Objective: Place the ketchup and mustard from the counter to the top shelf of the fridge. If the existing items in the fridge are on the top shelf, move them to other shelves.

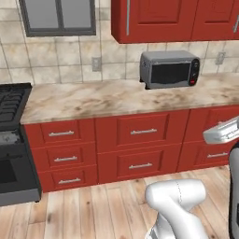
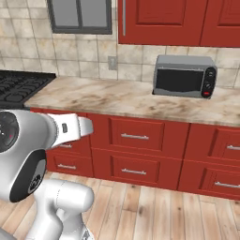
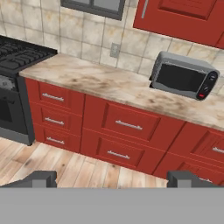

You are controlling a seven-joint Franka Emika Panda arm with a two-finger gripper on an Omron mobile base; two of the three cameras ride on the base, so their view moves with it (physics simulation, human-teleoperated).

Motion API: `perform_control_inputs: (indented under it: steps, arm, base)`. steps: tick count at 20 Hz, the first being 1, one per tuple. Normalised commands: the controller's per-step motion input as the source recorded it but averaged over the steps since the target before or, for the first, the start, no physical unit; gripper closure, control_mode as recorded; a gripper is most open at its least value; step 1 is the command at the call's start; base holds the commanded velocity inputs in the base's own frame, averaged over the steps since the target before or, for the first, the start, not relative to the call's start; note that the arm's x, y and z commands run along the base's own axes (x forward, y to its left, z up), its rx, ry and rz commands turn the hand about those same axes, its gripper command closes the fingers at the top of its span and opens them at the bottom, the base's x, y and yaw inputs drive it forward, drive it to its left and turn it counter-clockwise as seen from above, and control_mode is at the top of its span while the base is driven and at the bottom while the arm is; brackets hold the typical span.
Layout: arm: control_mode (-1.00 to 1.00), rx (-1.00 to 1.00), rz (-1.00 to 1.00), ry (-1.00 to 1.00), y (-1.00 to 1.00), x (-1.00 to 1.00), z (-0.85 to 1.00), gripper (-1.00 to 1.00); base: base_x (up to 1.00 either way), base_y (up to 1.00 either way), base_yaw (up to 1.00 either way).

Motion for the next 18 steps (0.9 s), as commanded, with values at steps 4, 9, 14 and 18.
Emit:
perform_control_inputs:
  steps: [4,9,14,18]
  arm:
    - [1.0,0.0,0.0,0.0,0.0,0.0,0.0,-1.0]
    - [1.0,0.0,0.0,0.0,0.0,0.0,0.0,-1.0]
    - [1.0,0.0,0.0,0.0,0.0,0.0,0.0,-1.0]
    - [1.0,0.0,0.0,0.0,0.0,0.0,0.0,-1.0]
  base:
    - [1.0,0.16,-0.15]
    - [1.0,0.77,-0.08]
    - [0.76,0.61,0.56]
    - [0.08,0.18,0.94]
